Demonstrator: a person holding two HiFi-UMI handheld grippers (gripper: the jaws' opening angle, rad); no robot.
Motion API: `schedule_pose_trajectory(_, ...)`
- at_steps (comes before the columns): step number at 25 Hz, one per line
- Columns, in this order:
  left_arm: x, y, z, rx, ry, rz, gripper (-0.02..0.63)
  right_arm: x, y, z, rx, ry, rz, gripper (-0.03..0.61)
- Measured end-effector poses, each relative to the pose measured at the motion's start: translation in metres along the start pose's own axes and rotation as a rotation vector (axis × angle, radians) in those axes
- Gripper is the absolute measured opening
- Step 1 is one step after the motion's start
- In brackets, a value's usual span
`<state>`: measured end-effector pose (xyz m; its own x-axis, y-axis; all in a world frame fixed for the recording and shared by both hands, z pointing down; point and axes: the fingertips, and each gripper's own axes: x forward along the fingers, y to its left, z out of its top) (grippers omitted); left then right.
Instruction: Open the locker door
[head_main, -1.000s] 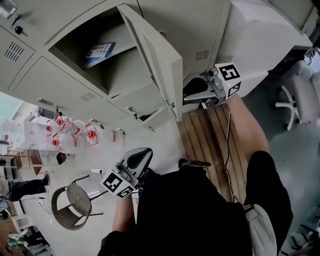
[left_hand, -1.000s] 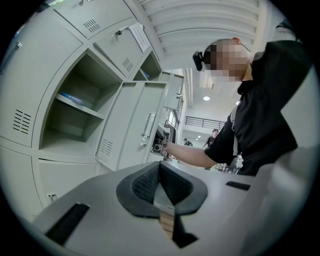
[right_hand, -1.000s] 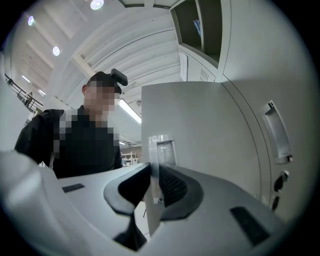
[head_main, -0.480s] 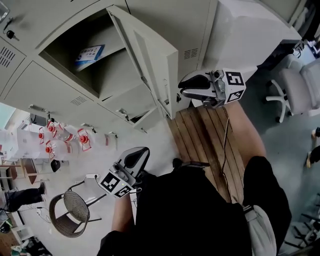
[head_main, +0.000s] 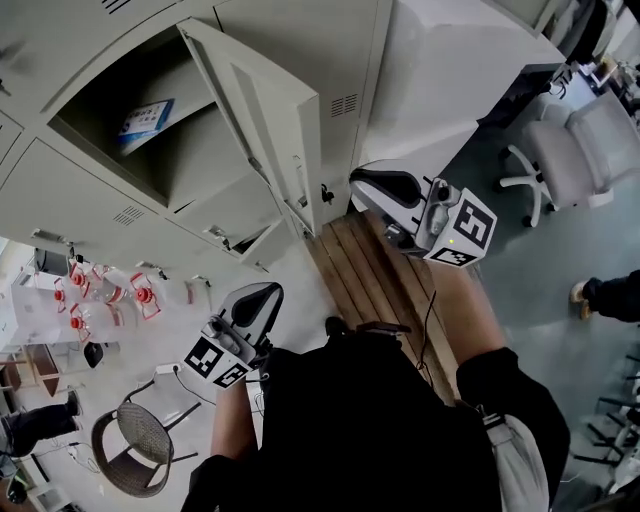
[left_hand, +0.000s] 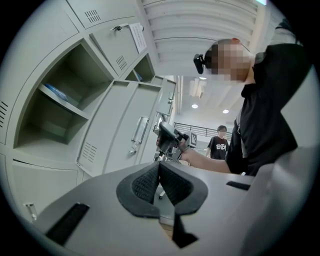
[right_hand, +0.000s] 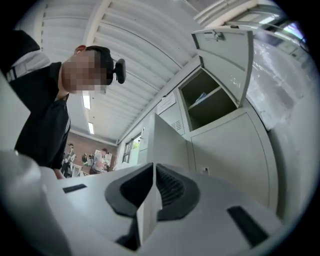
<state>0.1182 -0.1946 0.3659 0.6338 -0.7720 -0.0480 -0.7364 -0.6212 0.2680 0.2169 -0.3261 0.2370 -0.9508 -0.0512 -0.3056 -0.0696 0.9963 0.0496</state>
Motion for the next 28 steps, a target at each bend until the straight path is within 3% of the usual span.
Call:
schedule_pose_trajectory(5, -0.003, 0.003, 0.01, -0.001, -0.023, -0.013, 0.015, 0.009, 0.046, 0.0, -0.074, 0.055, -0.057, 0.023)
schedule_pose_trajectory(12, -0.022, 0.006, 0.031, 0.034, -0.037, -0.076, 0.015, 0.036, 0.103, -0.009, -0.081, 0.044, -0.116, 0.012)
schedule_pose_trajectory(20, -0.086, 0.025, 0.07, 0.018, -0.062, -0.131, 0.015, 0.098, 0.156, -0.04, 0.027, -0.007, -0.243, 0.012)
schedule_pose_trajectory(24, -0.131, 0.045, 0.09, 0.024, -0.095, -0.119, 0.015, 0.142, 0.187, -0.072, 0.1, 0.051, -0.229, 0.012)
schedule_pose_trajectory(28, -0.177, 0.06, 0.085, -0.003, -0.094, -0.116, 0.015, 0.175, 0.217, -0.1, 0.123, 0.101, -0.245, 0.012)
